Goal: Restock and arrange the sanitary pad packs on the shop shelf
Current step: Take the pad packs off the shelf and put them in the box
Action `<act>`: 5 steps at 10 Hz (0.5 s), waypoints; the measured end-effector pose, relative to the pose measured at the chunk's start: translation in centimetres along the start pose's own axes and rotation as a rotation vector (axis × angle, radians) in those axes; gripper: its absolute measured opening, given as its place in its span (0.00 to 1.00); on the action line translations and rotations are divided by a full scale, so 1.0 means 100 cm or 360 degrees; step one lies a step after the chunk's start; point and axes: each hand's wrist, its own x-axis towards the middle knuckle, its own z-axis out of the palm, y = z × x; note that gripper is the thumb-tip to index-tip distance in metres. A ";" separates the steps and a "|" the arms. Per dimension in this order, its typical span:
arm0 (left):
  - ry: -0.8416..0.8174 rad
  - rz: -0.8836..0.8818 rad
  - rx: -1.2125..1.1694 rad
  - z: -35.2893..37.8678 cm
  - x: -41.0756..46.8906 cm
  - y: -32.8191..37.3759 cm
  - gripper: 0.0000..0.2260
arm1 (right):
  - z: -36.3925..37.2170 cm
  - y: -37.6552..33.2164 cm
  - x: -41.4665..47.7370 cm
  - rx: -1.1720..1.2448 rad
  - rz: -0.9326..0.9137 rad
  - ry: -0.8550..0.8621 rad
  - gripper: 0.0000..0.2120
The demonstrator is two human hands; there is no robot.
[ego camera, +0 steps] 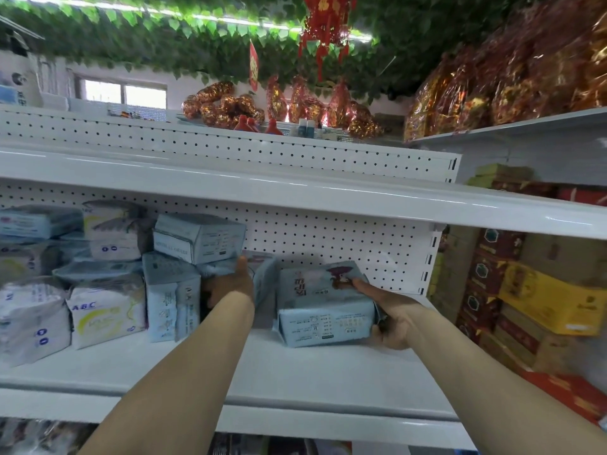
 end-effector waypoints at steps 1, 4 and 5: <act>-0.0010 -0.0103 0.0066 0.001 -0.004 0.000 0.47 | -0.007 0.008 0.003 0.0093 -0.0008 0.0095 0.33; -0.0128 -0.0442 -0.0045 -0.002 -0.037 -0.002 0.61 | -0.024 0.021 -0.009 0.0024 -0.0133 0.0106 0.32; -0.0212 -0.0486 -0.0575 0.027 0.012 -0.033 0.70 | -0.037 0.025 -0.017 -0.0075 -0.0166 0.0141 0.34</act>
